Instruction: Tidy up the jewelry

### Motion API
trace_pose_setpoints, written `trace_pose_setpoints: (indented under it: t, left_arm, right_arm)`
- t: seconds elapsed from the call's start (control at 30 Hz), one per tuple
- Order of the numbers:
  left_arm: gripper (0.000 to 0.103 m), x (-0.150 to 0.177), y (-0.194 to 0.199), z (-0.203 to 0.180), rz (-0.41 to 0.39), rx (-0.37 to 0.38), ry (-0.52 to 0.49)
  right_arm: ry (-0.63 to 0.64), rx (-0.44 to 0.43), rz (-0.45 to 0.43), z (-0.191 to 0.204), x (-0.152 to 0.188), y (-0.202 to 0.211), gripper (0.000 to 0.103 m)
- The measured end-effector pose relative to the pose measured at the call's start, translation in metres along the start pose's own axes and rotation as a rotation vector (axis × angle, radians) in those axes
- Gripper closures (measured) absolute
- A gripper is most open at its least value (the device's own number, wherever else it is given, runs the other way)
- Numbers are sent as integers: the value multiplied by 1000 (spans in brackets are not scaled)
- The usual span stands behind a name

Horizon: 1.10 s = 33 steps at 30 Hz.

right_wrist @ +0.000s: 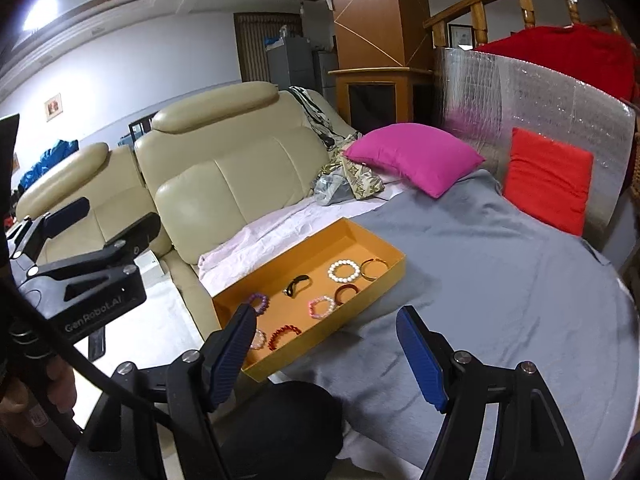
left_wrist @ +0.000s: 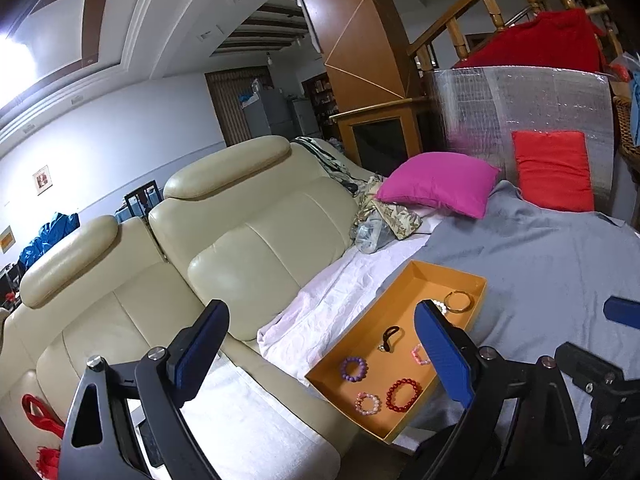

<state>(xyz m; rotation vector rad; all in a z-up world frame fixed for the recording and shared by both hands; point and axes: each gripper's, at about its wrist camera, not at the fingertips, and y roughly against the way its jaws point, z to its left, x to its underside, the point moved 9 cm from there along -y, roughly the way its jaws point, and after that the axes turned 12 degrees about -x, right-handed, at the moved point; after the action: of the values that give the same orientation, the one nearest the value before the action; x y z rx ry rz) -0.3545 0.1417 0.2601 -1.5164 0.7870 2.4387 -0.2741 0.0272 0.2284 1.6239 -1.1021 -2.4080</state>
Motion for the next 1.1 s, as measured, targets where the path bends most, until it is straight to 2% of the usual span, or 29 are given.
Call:
trace_pose_setpoints:
  t: [0.23, 0.53, 0.87, 1.1]
  left_arm:
    - [9, 4, -18, -1, 36, 8, 46]
    - [9, 15, -38, -4, 77, 33, 50]
    - [9, 20, -43, 7, 79, 28, 55]
    - [9, 23, -47, 0, 79, 37, 34]
  right_arm:
    - [-19, 8, -3, -7, 0, -6, 27]
    - [-41, 13, 10, -2, 7, -24, 27]
    - [-54, 2, 11, 4, 8, -30, 27]
    - [-57, 9, 26, 3, 11, -37, 27]
